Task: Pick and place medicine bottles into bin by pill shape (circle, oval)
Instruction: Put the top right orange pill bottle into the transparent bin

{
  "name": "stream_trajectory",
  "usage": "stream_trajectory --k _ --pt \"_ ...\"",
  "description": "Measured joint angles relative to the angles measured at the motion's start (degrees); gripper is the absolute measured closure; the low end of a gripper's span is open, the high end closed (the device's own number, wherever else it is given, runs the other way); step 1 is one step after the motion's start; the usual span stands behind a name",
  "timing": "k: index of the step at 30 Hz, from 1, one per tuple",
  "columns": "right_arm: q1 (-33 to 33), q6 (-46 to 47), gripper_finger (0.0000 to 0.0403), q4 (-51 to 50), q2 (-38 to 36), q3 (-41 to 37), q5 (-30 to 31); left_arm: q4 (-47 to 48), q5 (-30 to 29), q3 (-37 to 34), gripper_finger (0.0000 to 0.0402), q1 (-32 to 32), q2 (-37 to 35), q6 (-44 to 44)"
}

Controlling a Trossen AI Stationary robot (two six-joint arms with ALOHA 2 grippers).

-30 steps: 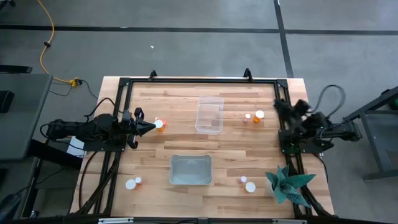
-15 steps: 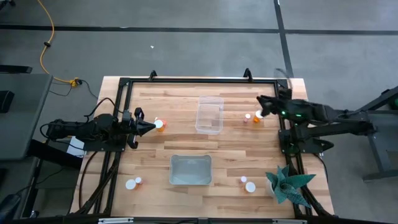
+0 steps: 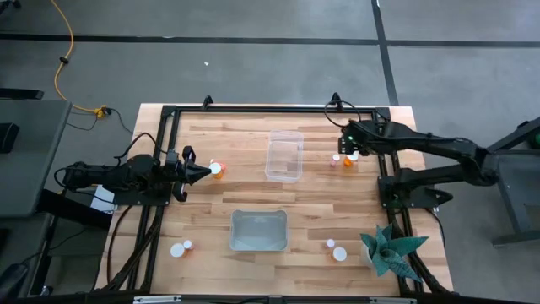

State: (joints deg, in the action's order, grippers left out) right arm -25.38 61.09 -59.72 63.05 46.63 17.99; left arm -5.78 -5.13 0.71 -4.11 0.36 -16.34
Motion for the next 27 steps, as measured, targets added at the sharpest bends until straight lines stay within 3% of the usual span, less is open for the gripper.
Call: stream_trajectory --k 7,18,27 --pt "-4.1 -1.1 0.0127 2.0 5.9 0.0 -2.6 0.0 0.0 0.0 0.0401 0.0 0.0 0.0" --pt "-4.8 0.0 0.0127 3.4 11.8 -1.6 -6.1 0.0 0.0 0.0 0.0401 0.0 0.0 0.0" --pt "-5.5 1.9 0.0128 7.0 12.4 -4.4 -7.3 0.0 0.0 0.0 0.0401 0.0 0.0 0.0"
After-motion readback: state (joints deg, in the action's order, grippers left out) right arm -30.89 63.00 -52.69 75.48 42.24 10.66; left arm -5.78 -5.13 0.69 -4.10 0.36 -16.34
